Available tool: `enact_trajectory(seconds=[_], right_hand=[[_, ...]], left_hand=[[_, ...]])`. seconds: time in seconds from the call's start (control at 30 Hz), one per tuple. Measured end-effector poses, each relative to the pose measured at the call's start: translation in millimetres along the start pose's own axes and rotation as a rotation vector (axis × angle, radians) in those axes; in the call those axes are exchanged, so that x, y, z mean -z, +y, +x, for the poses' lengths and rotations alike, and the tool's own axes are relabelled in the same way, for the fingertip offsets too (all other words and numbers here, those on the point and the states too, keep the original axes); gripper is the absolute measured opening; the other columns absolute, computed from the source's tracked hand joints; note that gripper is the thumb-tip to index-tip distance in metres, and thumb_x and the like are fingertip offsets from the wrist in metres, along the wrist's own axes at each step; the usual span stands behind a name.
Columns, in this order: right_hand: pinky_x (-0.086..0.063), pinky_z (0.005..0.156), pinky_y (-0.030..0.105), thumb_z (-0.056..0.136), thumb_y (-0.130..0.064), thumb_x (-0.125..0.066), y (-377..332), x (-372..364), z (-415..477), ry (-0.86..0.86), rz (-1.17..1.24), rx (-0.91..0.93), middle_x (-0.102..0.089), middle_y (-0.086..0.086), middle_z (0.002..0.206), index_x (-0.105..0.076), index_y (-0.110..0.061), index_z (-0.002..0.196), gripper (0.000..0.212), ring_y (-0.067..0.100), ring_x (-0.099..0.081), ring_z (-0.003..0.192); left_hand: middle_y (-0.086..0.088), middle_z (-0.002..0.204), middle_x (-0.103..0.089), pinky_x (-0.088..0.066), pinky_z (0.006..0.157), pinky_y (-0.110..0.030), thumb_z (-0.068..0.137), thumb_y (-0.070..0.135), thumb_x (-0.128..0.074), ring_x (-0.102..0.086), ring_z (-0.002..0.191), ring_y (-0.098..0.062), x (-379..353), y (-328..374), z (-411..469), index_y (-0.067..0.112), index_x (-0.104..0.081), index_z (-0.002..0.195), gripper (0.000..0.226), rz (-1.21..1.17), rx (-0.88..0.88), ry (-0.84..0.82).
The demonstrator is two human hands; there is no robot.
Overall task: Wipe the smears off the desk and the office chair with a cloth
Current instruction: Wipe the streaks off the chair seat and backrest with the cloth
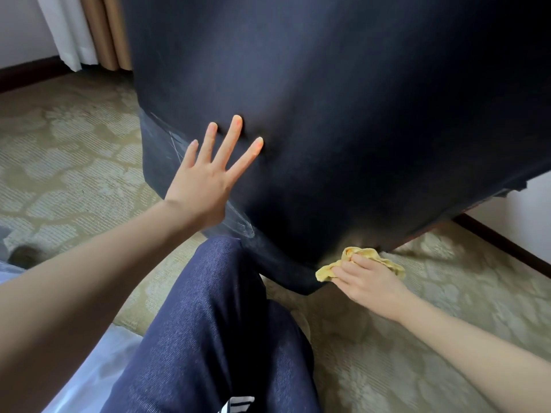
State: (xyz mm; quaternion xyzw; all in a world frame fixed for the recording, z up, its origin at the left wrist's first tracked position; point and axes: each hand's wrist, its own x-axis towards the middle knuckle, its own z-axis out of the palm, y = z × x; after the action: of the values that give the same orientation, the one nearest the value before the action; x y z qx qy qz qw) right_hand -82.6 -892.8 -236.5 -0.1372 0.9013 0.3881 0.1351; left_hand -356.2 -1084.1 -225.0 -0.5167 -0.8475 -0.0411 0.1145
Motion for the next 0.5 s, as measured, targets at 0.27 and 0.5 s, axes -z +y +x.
enact_trajectory(seconds=[0.27, 0.5], right_hand=[[-0.037, 0.086, 0.031, 0.081, -0.009, -0.068, 56, 57, 5, 0.375, -0.106, -0.086, -0.069, -0.002, 0.097, -0.074, -0.019, 0.092, 0.016, 0.017, -0.065, 0.086], [-0.034, 0.081, 0.032, 0.088, -0.010, -0.061, 113, 141, 59, 0.757, -0.263, -0.300, -0.069, -0.005, 0.089, -0.074, -0.025, 0.089, 0.019, 0.017, -0.066, 0.080]], left_hand=[[-0.015, 0.148, 0.037, -0.016, 0.116, -0.043, 0.076, 0.003, -0.059, 0.001, 0.144, -0.043, 9, -2, -4, 0.032, 0.053, 0.121, 0.124, -0.037, -0.051, -0.034], [-0.005, 0.131, 0.057, -0.013, 0.117, -0.044, 0.078, 0.003, -0.057, 0.004, 0.145, -0.041, 9, -6, -4, 0.035, 0.054, 0.122, 0.124, -0.059, -0.069, -0.053]])
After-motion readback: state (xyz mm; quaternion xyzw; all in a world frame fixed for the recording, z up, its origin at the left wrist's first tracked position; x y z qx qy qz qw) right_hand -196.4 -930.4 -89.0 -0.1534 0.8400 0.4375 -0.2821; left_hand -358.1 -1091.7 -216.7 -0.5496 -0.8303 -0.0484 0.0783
